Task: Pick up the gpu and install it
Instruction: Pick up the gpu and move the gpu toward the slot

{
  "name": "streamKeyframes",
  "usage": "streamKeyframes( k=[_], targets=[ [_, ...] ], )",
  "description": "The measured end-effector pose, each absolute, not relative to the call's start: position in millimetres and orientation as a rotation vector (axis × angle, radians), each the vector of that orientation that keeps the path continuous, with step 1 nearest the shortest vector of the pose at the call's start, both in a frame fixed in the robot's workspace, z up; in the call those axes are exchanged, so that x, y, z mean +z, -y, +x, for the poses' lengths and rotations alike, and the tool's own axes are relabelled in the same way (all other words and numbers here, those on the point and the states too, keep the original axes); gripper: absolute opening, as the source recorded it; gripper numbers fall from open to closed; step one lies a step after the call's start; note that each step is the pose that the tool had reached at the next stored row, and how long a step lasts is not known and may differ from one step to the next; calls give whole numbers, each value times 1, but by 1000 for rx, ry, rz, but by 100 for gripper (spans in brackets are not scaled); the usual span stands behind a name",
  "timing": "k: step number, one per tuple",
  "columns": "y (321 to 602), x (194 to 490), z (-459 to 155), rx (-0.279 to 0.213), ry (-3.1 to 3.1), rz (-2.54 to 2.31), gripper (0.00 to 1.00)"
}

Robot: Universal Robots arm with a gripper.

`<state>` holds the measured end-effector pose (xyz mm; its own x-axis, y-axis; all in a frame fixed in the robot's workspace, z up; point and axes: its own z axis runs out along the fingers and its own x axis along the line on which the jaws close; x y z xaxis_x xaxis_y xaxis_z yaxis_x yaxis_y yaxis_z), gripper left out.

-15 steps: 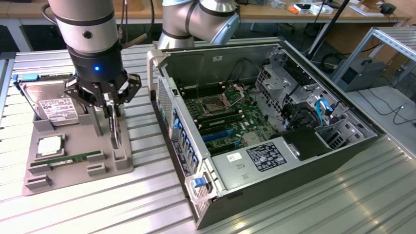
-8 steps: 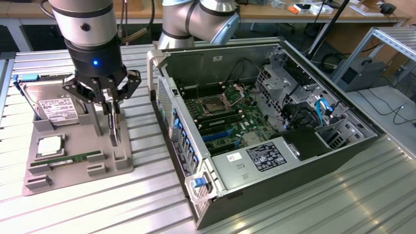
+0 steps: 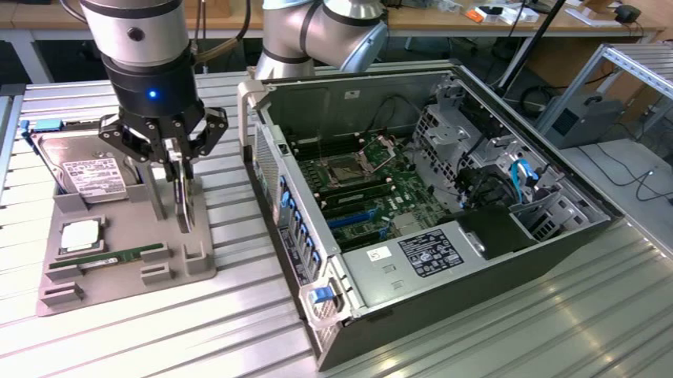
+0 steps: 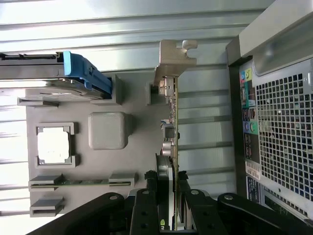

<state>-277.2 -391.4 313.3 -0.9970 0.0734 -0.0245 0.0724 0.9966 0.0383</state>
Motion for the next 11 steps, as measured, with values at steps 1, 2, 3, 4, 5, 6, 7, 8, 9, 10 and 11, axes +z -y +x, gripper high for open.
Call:
streamKeyframes(
  k=[1, 2, 3, 4, 5, 6, 7, 8, 9, 10, 11],
  targets=[
    [391, 315, -277, 58, -3113, 114, 27],
    [391, 315, -277, 58, -3113, 114, 27],
    [391, 316, -277, 58, -3113, 114, 27],
    [391, 317, -277, 58, -3113, 114, 27],
    [391, 318, -277, 58, -3113, 114, 27],
    [391, 319, -277, 58, -3113, 114, 27],
    [391, 320, -277, 58, -3113, 114, 27],
    [391, 321, -277, 58, -3113, 114, 27],
    [391, 322, -277, 58, -3113, 114, 27],
    [391, 322, -277, 58, -3113, 114, 27],
    [391, 323, -277, 58, -3113, 114, 27]
  ],
)
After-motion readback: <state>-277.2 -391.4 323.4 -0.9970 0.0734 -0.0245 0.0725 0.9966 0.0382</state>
